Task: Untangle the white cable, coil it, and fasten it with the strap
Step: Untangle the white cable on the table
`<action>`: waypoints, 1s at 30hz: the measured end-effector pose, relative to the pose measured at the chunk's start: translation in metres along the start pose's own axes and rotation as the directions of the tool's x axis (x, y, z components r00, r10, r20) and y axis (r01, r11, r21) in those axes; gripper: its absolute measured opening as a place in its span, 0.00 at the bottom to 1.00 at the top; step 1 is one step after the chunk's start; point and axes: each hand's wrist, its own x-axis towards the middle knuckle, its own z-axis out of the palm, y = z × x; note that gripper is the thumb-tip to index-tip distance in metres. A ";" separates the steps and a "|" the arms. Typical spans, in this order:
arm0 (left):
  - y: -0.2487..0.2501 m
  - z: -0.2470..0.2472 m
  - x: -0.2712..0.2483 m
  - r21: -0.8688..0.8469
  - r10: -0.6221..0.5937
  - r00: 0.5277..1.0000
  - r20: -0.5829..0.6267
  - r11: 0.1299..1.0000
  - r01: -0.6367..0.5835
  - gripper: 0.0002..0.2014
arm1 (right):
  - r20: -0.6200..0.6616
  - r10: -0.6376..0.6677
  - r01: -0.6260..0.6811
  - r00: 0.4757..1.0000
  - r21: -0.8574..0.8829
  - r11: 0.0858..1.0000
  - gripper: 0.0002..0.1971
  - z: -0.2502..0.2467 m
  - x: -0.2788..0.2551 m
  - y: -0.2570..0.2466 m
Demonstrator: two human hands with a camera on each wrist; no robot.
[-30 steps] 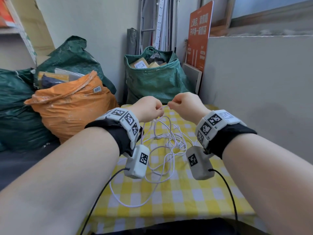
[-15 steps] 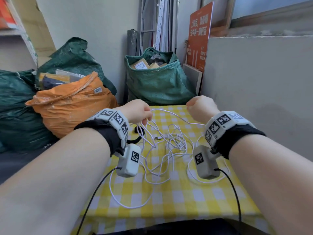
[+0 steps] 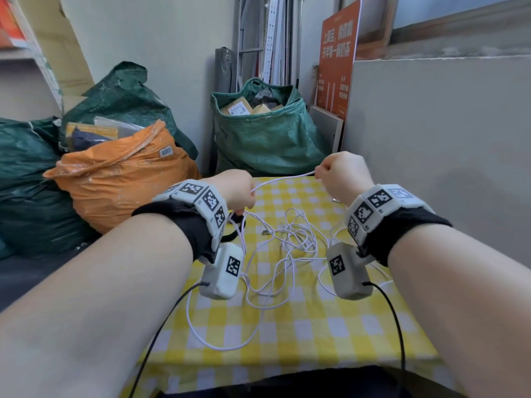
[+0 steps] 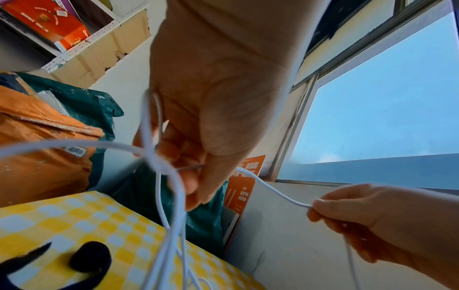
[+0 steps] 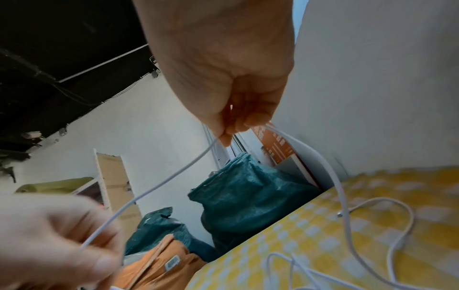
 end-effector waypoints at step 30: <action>0.018 -0.005 -0.005 -0.318 0.163 0.977 -0.138 0.927 -0.200 0.05 | 0.195 -0.344 0.344 0.919 0.036 0.938 0.12 0.009 -0.014 -0.017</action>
